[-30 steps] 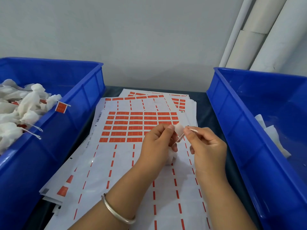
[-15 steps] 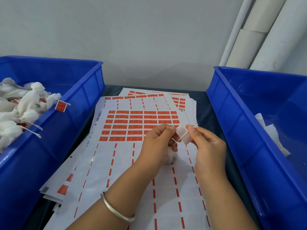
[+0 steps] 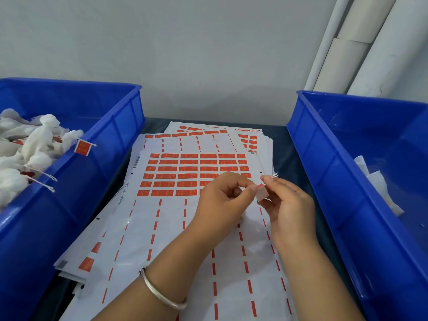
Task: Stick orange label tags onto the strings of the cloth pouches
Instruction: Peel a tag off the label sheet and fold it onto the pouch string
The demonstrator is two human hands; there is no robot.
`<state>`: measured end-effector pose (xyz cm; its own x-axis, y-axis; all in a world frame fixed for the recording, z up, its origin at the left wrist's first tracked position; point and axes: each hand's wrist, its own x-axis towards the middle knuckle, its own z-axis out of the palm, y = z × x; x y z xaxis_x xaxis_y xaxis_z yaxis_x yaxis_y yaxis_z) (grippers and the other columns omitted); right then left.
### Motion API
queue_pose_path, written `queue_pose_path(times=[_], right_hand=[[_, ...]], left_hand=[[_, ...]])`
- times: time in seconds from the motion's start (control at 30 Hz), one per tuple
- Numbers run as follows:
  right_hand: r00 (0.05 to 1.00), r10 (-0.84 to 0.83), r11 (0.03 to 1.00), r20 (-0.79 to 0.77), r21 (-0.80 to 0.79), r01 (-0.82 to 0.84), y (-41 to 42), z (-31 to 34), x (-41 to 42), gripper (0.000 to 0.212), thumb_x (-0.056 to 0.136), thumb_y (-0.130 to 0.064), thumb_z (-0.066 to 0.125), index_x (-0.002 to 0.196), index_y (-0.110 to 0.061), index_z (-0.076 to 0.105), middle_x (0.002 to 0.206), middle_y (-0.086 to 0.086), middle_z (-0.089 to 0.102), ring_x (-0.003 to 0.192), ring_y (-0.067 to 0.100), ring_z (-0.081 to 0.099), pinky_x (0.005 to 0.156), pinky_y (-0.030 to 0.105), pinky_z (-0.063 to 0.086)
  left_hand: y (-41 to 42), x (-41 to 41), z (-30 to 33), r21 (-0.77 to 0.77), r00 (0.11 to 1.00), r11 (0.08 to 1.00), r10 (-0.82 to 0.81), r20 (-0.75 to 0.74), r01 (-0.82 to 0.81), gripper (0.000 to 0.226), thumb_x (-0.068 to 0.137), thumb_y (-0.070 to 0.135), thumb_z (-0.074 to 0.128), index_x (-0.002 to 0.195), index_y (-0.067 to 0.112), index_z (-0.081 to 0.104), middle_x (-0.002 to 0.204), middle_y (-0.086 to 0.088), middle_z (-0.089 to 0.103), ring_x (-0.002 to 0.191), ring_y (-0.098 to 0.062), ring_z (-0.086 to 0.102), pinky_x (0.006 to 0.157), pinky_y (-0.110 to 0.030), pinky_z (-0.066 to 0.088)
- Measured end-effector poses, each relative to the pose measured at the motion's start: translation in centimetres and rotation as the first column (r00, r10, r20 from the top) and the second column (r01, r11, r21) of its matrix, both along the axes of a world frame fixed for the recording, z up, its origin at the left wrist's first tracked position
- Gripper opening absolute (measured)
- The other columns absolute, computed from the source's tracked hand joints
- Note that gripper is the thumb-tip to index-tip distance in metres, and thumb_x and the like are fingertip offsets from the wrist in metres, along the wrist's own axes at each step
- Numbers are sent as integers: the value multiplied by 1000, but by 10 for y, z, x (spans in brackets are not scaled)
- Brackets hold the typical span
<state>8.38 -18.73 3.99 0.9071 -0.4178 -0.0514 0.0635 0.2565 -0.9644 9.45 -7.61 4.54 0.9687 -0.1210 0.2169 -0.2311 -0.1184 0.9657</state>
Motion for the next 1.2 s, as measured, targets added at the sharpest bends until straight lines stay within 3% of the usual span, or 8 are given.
queue_pose_path(times=[0.23,0.37,0.47,0.6,0.73,0.83,1.0,1.2], right_hand=[[1000,19,999,-1,40,-19,-1,1,-1,10,87,-17,64,85,-18,74,85,1,75,78,19,73,58,23,57],[1000,12,997,2,77,-12,-1,1,-2,9,87,-15,64,87,-15,73,86,3,75,78,18,73,56,21,55],[1000,5,997,7,81,-6,0,0,-2,9,88,-15,64,88,-15,73,86,2,75,78,18,73,56,20,54],[1000,16,996,4,83,-16,0,0,-1,10,88,-15,64,88,-15,74,86,2,75,79,18,73,56,21,55],[998,54,997,14,54,-54,0,-2,0,10,88,-17,64,86,-20,74,90,0,75,84,18,72,64,25,57],[995,87,996,40,-9,-86,3,-1,0,12,88,-20,63,86,-22,74,91,-3,75,88,16,71,70,26,58],[988,133,990,83,-63,-128,4,-1,0,16,77,-33,66,90,-26,74,98,-8,74,92,12,70,70,24,57],[967,203,976,153,-108,-187,7,-4,2,32,80,-10,70,101,-33,64,93,-10,74,92,8,70,72,19,56]], left_hand=[[1,-1,1,166,985,986,-9,172,-20,24,82,29,66,66,44,57,78,22,57,83,4,53,63,-3,43],[1,0,-2,253,971,967,-21,237,-41,1,81,30,67,82,30,68,79,24,53,88,7,48,66,1,39],[1,2,-6,294,961,954,-17,275,-67,10,81,28,68,89,23,72,79,27,49,88,8,45,65,2,38],[0,0,-8,315,965,948,-40,259,-45,7,81,30,67,80,34,62,79,27,49,88,6,46,66,0,40],[1,0,-4,149,993,989,2,114,-19,16,85,31,62,70,36,57,69,24,56,76,6,53,57,-3,41],[2,2,-2,30,999,1000,2,35,-3,10,84,31,64,79,38,59,71,20,62,67,0,56,54,-7,44],[4,6,-3,-67,999,998,-9,-42,7,6,82,29,65,81,35,67,79,18,69,78,-3,63,64,-9,50],[8,8,1,-277,975,959,1,-221,-64,5,81,24,65,82,25,70,81,14,71,77,0,64,67,-13,50]])
